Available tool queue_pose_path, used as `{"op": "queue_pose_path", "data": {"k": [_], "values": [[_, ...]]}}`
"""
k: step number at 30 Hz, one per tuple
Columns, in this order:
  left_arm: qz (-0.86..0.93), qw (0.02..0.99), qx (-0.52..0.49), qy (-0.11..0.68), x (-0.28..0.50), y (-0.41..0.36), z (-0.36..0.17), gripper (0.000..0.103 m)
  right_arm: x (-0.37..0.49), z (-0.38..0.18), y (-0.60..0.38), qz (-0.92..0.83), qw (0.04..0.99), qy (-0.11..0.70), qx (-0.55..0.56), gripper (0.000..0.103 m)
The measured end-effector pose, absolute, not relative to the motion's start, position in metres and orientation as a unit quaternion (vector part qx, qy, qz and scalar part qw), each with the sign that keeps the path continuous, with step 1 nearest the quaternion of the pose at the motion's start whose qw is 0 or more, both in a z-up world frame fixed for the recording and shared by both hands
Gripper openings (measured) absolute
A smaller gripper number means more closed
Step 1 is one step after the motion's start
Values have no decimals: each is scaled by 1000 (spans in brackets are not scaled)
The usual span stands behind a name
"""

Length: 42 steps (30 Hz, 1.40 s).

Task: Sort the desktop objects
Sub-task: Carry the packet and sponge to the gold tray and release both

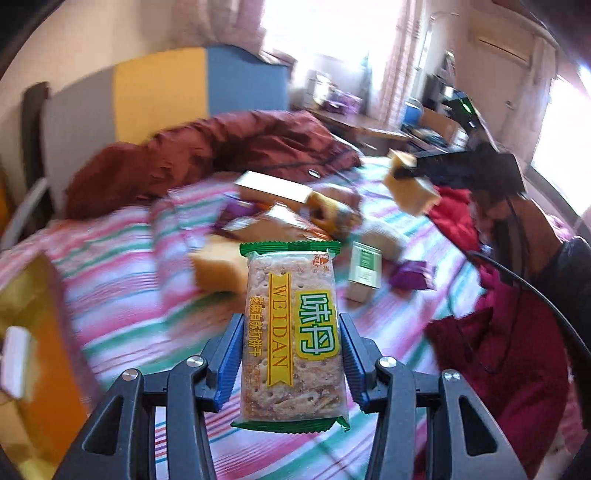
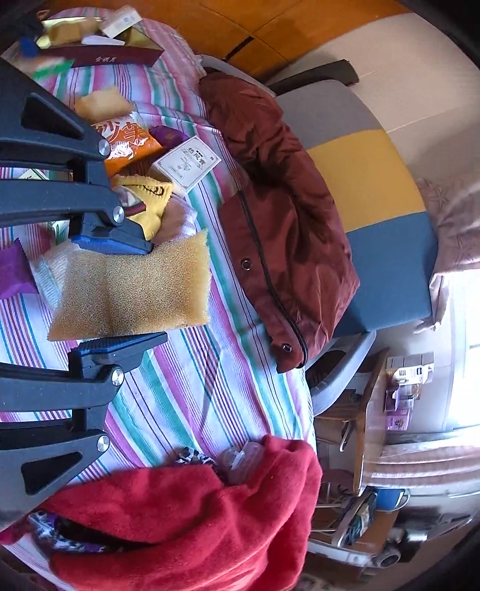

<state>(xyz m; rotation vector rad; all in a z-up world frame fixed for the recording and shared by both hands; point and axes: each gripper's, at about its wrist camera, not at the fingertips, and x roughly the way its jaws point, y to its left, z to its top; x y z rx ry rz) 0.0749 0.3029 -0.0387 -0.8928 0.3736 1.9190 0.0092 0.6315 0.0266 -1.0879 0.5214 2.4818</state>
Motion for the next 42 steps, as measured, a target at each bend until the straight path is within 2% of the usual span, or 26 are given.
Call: {"op": "queue_pose_path", "data": {"k": [8,22,33,42], "values": [[838,396,-359,110,39,239,-23,49,0,37,594,889,153,179,-393,37],[872,305,-381,40,2,150,-32,49,-39,76,424,913,-41,134,-383,38],[895,225,-386,-4,-16,72,-41,49,-60,58,301,890,-169,134,-402,38],[908,152,-389,-33,-26,7,-47,49,-64,43,236,874,-218,126,-417,38]]}}
